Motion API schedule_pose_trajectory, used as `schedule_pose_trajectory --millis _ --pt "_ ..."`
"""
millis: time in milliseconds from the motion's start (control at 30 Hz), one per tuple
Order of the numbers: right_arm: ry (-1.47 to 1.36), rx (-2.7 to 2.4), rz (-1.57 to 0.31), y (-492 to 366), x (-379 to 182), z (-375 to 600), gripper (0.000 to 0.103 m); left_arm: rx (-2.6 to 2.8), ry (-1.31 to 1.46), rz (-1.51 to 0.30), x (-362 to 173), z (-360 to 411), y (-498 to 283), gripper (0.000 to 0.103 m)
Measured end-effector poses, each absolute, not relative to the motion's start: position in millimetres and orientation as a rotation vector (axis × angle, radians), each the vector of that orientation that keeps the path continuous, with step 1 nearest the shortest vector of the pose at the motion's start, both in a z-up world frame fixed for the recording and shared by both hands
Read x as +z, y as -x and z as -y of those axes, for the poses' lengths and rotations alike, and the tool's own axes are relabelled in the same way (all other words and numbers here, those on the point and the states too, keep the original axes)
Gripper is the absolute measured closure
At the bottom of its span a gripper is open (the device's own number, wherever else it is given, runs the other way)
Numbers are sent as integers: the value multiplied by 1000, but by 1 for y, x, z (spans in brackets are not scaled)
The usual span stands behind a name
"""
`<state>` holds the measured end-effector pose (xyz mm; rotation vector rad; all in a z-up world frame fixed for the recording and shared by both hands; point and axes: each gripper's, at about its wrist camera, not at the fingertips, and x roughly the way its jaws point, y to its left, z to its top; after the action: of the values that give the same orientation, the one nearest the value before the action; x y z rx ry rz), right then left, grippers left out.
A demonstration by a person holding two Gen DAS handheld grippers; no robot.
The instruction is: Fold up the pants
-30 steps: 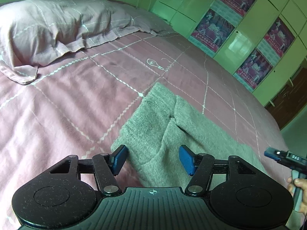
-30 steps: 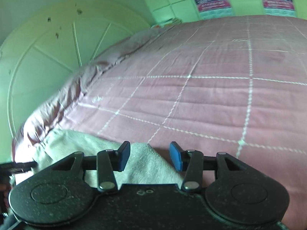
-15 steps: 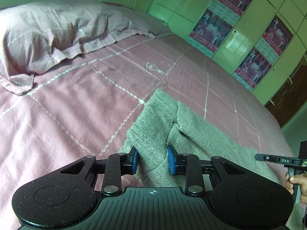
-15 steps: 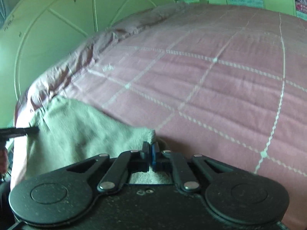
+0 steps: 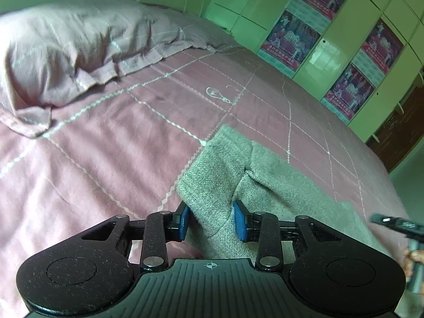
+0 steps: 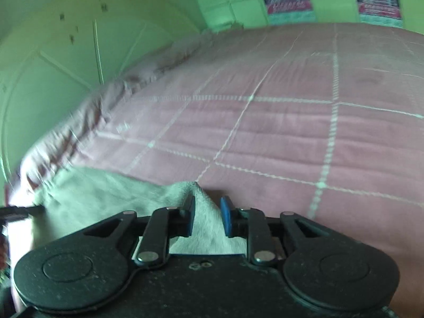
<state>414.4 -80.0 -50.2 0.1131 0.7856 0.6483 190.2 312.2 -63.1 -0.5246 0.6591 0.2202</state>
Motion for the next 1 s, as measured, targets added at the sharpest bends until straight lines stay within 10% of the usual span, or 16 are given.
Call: schedule_pose_trajectory --millis 467,1000 --pt "-975 -191 -356 -106 -74 447 89 -2 174 -713 -53 -174 -172 43" --pt "-1121 -281 -423 -174 -118 486 103 -8 221 -816 -66 -177 -188 40"
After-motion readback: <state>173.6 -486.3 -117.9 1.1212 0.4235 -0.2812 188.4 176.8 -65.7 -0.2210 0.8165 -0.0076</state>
